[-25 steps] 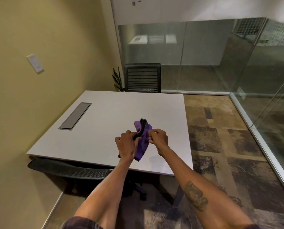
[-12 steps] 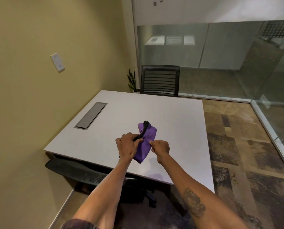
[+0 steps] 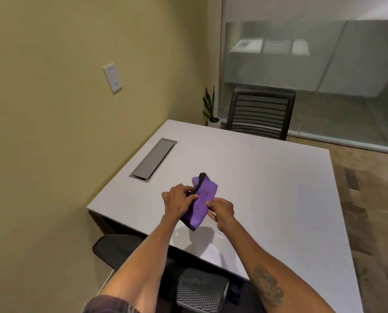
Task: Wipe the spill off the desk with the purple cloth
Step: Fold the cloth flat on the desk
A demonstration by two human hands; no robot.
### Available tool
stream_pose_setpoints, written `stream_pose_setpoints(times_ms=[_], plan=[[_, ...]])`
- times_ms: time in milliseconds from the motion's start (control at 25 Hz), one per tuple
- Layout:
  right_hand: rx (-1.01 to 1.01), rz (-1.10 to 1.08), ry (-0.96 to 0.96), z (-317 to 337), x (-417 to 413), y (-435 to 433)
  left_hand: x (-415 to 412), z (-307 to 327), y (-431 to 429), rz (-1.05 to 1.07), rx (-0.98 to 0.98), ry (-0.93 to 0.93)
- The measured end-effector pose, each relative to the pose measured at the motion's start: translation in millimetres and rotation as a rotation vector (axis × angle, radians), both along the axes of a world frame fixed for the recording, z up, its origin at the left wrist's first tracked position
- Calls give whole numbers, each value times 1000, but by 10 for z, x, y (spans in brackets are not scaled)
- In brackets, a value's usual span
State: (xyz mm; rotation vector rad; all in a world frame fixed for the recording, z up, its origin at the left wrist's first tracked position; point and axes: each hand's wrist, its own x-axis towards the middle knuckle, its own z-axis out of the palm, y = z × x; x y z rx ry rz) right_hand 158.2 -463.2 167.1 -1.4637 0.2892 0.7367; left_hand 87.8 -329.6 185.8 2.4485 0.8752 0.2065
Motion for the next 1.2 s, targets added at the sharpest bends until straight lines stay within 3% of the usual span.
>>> stream_pose_setpoints(times_ms=[600,1200], plan=[[-161,173,-1,-987,-176,2427,-318,-996,2313,172,-76,130],[-208,352,19,-1577,-335,3369,-545,-1677,3062,376,-48,224]])
